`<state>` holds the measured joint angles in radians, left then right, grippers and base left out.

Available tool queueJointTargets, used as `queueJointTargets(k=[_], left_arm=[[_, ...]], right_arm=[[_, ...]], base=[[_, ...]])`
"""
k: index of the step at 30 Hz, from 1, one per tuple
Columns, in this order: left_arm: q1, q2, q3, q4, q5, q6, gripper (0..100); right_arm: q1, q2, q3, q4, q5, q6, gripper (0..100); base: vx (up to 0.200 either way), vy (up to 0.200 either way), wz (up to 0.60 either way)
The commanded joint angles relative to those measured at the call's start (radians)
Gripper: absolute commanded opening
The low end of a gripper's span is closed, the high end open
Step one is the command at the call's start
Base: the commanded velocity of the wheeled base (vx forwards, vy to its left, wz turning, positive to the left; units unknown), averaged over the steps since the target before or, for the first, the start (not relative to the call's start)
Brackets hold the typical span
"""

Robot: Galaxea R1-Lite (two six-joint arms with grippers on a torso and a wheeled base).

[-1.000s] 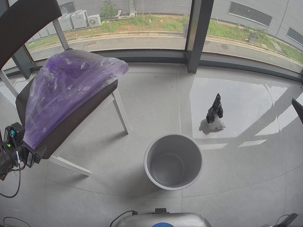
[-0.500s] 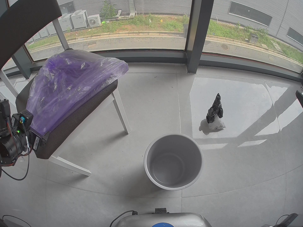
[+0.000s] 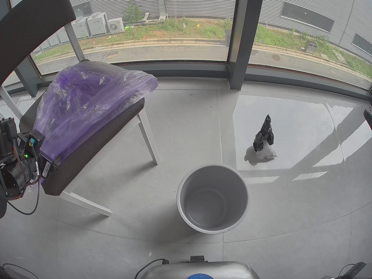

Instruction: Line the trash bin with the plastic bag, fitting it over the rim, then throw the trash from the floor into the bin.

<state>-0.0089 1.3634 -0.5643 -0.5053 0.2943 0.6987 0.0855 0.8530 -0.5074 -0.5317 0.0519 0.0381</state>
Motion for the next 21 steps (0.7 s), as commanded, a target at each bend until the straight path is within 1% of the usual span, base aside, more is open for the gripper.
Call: queueJointTargets(k=[1,7,13,17,21], left_arm=[[0.004,0.003,-0.006,-0.016,0.000,0.001,100],[0.007,-0.003,-0.013,-0.055,0.013,-0.001,100],[0.026,-0.001,0.001,-0.150,0.014,0.007,100],[0.024,0.014,0.035,-0.156,0.013,0.013,100],[0.024,0.056,0.020,-0.163,0.011,0.013,100]], right_arm=[[0.000,-0.002,0.000,-0.001,0.000,0.000,100],[0.000,0.000,0.000,-0.001,0.000,0.000,100],[0.000,0.000,0.000,-0.001,0.000,0.000,100],[0.000,0.001,-0.002,-0.002,0.002,0.000,100],[0.000,0.000,-0.002,-0.001,0.002,0.000,100]], base=[[0.000,0.000,0.00],[0.000,0.000,0.00],[0.000,0.000,0.00],[0.000,0.000,0.00],[0.000,0.000,0.00]])
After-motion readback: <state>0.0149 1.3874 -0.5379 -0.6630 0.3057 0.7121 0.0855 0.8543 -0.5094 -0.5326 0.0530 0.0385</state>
